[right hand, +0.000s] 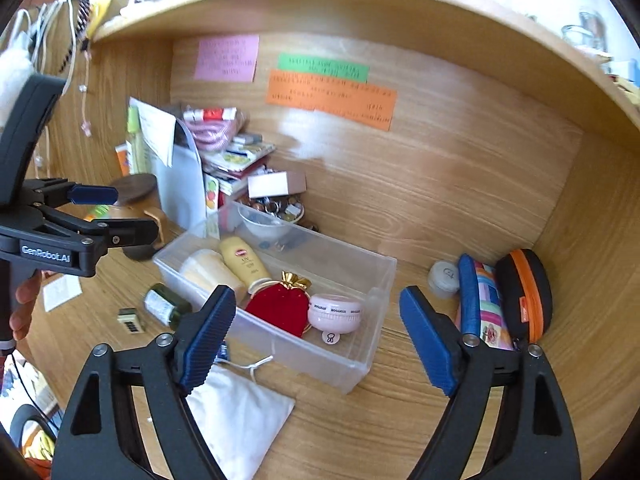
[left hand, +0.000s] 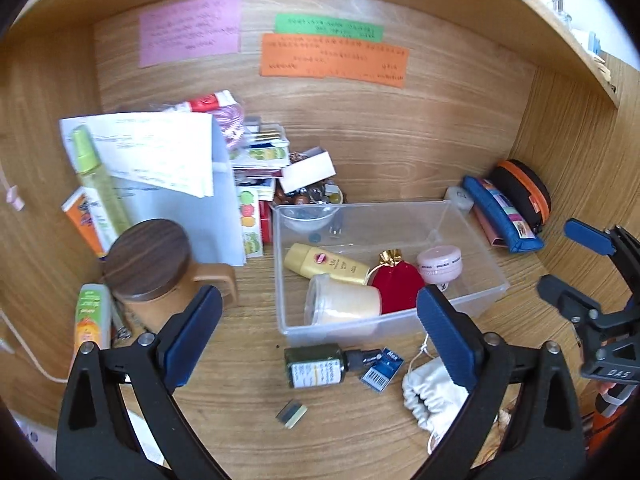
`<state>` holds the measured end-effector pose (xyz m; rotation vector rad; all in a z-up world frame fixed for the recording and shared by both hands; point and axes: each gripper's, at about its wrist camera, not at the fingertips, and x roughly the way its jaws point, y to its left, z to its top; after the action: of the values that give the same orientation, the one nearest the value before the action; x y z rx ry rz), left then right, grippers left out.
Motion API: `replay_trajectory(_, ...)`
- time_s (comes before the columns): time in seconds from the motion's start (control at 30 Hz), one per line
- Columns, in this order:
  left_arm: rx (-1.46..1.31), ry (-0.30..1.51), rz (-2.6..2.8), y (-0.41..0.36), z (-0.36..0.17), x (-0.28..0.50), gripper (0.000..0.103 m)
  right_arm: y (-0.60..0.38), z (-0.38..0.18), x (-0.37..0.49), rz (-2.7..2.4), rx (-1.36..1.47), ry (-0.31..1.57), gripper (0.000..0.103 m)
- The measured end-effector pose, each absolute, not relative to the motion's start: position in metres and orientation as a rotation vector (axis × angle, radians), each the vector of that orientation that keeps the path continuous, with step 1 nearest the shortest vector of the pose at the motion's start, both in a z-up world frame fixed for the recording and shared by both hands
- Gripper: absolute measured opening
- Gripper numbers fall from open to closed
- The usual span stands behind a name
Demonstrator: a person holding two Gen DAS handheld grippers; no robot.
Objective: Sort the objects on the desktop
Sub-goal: 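Grasp the white drawstring pouch with the right tool while the left tool grasps the small green block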
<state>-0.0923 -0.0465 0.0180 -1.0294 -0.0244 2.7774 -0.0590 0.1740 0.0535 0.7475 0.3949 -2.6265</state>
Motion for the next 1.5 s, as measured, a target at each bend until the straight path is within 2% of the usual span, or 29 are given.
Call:
replay_trajectory(0.37,-0.989,0.054,2.847,-0.059,0.002,-0.048,0.100,0.177,0.040,-0.011,-2.650,0.706,0.324,0.086)
replay_trajectory(0.8,-1.223,0.057,2.805,-0.066,-0.079,-0.045,0.101,0.164,-0.037,0.004,-2.564,0.912,0.221,0.086)
replay_trajectory(1.17,-1.354,-0.047,2.702,-0.075,-0.117,-0.050,0.101,0.140,-0.081,-0.011,-2.507,1.120,0.278,0.087)
replay_trajectory(1.37,-1.340,0.053,2.701,-0.069,-0.118,-0.053,0.101,0.125,-0.098,-0.031,-2.446,1.248,0.393,0.087)
replay_trajectory(1.5,-1.339,0.058,2.661,-0.067,-0.117,-0.060,0.101,0.129,-0.099,-0.042,-2.413,1.280,0.351,0.086)
